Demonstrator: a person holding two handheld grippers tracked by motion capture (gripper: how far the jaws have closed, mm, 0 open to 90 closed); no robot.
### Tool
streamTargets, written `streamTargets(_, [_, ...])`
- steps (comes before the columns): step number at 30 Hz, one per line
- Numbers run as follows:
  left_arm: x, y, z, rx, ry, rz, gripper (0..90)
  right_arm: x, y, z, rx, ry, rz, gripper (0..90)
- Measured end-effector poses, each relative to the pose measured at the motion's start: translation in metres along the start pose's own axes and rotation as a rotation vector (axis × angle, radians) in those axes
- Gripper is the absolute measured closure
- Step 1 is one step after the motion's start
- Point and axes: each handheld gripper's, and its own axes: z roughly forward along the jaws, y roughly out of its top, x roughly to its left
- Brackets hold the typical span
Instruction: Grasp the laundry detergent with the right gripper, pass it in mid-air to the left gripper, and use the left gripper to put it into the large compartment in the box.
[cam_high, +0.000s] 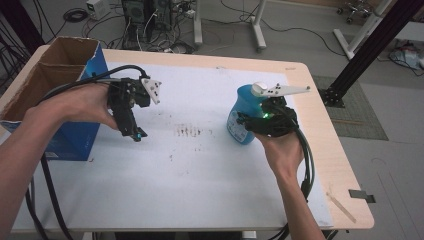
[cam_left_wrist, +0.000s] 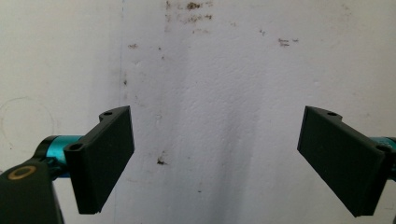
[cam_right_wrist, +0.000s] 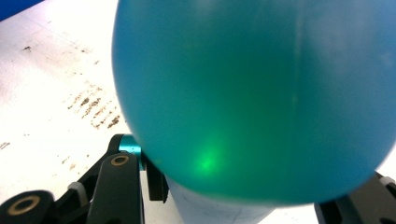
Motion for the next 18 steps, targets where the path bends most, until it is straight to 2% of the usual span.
streamTargets(7, [-0.003, 0.003, -0.007, -0.022, -0.01, -0.003, 10.9, 0.001, 0.001, -0.001, 0.005, 0.01, -0.013, 47.5])
streamTargets(10, [-0.005, 0.007, -0.013, -0.041, -0.009, 0.006, 10.9, 0.002, 0.004, -0.004, -0.001, 0.046, -0.032, 47.5])
streamTargets(15, [-0.01, 0.015, -0.031, -0.077, -0.002, 0.001, 10.9, 0.009, 0.018, -0.013, -0.022, 0.114, -0.115, 47.4])
streamTargets(16, [-0.01, 0.017, -0.034, -0.078, -0.004, 0.012, 10.9, 0.01, 0.022, -0.014, -0.026, 0.133, -0.136, 47.4])
streamTargets(18, [-0.012, 0.022, -0.043, -0.082, -0.002, 0.008, 10.9, 0.012, 0.029, -0.016, -0.027, 0.179, -0.171, 47.4])
